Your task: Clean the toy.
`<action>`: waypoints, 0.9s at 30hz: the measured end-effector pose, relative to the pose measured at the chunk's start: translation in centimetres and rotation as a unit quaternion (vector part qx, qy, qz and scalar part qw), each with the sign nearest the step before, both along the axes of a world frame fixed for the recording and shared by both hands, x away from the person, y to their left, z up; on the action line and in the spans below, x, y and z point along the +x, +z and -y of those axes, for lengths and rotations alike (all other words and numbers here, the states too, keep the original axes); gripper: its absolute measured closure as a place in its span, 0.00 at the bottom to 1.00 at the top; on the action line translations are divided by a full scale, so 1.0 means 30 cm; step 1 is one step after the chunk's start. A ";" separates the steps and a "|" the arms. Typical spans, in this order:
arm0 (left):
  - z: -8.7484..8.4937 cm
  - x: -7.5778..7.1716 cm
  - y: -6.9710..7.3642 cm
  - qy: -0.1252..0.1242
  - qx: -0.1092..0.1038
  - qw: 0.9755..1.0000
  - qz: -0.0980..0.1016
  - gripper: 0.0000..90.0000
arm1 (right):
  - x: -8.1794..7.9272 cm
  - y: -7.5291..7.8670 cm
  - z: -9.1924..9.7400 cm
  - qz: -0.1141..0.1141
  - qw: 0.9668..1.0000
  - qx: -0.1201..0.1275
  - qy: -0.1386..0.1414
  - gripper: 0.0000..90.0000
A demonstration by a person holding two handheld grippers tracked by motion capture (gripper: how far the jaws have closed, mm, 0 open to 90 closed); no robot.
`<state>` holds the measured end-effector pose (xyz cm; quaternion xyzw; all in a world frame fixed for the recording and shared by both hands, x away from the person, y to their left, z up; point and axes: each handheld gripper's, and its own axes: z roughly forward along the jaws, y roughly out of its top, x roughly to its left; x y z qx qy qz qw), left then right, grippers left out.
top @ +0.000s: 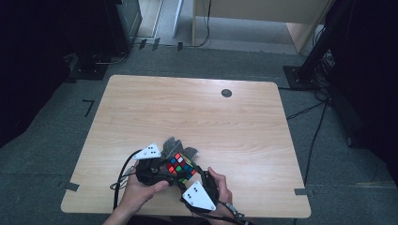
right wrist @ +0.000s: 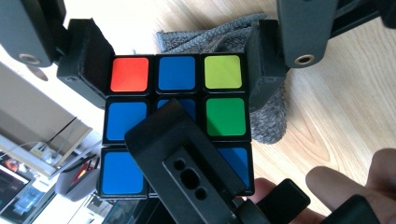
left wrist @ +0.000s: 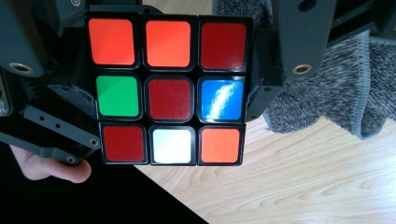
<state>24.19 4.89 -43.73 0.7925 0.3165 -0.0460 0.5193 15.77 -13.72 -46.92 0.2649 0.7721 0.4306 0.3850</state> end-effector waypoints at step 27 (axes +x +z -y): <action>-0.209 0.050 0.045 0.085 -0.021 0.995 0.048 0.38 | 0.089 -0.098 -0.038 -0.123 0.992 0.039 0.006 0.37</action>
